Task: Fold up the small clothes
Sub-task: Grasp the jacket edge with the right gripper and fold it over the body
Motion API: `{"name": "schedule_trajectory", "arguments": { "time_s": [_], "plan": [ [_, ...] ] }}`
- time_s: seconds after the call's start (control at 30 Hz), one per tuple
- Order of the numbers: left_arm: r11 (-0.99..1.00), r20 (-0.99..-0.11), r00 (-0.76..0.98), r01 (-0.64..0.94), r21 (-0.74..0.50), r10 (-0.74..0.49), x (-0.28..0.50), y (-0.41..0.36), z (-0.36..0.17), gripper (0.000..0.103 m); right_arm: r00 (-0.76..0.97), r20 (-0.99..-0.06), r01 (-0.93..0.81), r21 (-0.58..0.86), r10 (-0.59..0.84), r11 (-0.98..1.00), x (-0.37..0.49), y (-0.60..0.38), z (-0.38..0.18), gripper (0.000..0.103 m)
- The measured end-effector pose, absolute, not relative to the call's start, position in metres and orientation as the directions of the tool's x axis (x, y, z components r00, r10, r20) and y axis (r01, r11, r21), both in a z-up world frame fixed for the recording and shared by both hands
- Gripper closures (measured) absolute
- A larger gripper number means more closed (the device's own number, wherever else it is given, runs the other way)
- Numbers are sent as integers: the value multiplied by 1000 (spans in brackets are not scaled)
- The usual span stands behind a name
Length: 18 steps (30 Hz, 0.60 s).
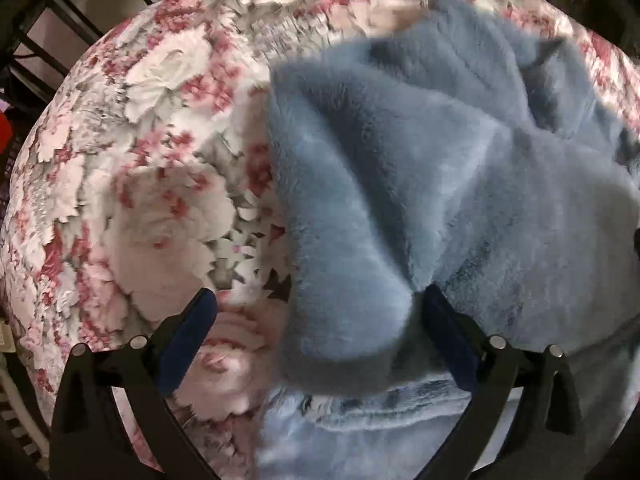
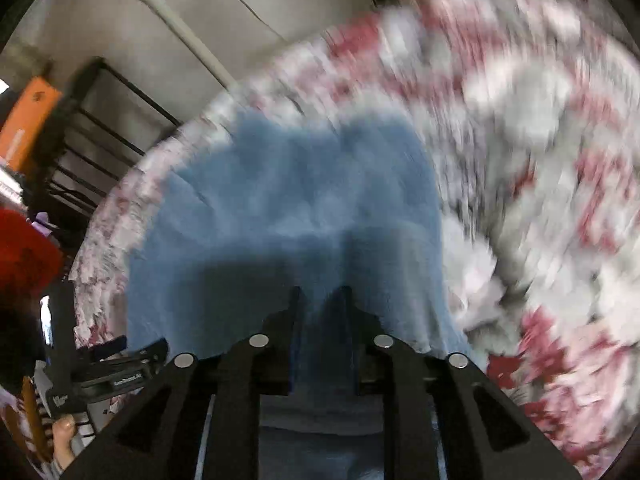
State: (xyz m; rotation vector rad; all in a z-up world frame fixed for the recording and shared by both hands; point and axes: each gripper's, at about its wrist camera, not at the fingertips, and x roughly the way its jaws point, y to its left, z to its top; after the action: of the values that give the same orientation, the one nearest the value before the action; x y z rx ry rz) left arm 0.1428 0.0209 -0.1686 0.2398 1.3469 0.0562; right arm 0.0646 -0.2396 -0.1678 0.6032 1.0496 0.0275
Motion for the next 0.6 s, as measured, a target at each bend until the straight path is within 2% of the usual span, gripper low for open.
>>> {"name": "schedule_trajectory", "arguments": {
  "time_s": [0.1, 0.17, 0.27, 0.33, 0.4, 0.47, 0.6],
  "plan": [
    [982, -965, 212, 75, 174, 155, 148, 25, -164, 4, 519, -798, 262, 490, 306, 832, 66, -244, -165, 89],
    [992, -961, 256, 37, 120, 106, 149, 34, -145, 5, 562, -785, 247, 461, 262, 852, 59, -240, -146, 83],
    [997, -936, 351, 52, 52, 30, 147, 34, -120, 5, 594, -768, 178, 416, 240, 892, 53, -227, -125, 80],
    [995, -941, 337, 93, 29, -4, 146, 25, -126, 5, 573, -778, 153, 409, 257, 899, 54, -215, -127, 72],
    [989, -960, 279, 138, 55, 14, 145, 15, -145, 5, 498, -826, 159, 385, 263, 909, 60, -206, -143, 71],
    [972, -971, 218, 192, 138, 95, 141, 3, -172, 4, 423, -867, 169, 360, 262, 917, 62, -200, -164, 70],
    [986, -970, 235, 141, 93, 58, 144, 10, -160, 4, 461, -849, 182, 375, 258, 909, 63, -200, -148, 71]
  ]
}}
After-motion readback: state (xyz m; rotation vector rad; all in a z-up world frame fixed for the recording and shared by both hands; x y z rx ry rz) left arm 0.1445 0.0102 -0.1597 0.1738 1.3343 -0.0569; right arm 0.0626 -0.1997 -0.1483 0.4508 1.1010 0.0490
